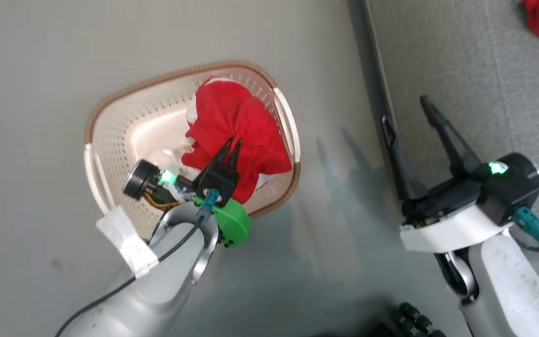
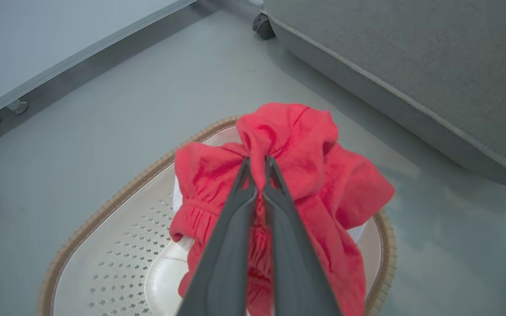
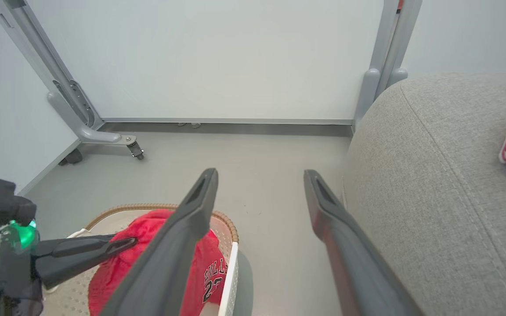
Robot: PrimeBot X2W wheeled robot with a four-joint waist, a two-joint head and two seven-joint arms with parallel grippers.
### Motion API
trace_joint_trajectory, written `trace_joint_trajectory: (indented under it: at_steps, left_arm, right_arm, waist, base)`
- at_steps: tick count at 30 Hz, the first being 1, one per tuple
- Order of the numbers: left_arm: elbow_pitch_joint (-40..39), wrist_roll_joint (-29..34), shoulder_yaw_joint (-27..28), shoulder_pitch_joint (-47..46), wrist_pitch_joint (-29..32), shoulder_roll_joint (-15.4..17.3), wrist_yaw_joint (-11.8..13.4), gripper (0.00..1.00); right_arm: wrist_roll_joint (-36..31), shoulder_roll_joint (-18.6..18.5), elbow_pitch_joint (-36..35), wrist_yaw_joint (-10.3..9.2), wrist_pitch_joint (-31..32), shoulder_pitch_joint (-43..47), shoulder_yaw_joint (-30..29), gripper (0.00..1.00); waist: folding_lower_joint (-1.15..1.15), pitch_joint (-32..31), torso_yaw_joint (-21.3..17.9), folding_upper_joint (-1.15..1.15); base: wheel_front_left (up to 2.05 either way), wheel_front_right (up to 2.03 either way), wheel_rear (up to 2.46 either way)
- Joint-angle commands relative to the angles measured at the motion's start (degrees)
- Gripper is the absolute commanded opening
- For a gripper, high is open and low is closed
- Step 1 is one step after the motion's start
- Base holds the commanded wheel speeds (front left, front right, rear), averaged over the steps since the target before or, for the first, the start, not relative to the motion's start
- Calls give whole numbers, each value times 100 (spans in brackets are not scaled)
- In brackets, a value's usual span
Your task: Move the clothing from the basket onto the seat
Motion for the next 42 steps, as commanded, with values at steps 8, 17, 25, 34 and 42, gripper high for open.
trace_joint_trajectory:
  at_steps: [8, 17, 25, 34, 42]
  left_arm:
    - [-1059, 256, 767, 1243, -3, 136, 148, 0]
    - [-1996, 538, 1365, 2101, -4, 220, 48, 0]
    - [-2683, 714, 1643, 2473, -3, 135, -87, 0]
    - [-3130, 811, 1579, 2566, -3, 3, -337, 0]
    - [-3352, 710, 1282, 2601, -3, -170, -653, 0]
  right_arm:
    - [84, 48, 413, -6, -11, 809, 164, 100]
    - [158, 119, 756, -6, -11, 1463, 433, 100]
    - [107, 76, 925, -6, -11, 1756, 620, 100]
    - [-36, 43, 1033, -6, -11, 1651, 758, 100]
    - [-430, -1, 1209, -6, -11, 1241, 842, 100]
  waist:
    - [0, -2429, 320, 0]
    - [0, -3415, 258, 0]
    - [0, -3756, 244, 0]
    - [0, -3805, 256, 0]
    - [0, -3819, 309, 0]
  base:
    - [0, 0, 0]
    - [0, 0, 0]
    - [0, 0, 0]
    - [0, 0, 0]
    - [0, 0, 0]
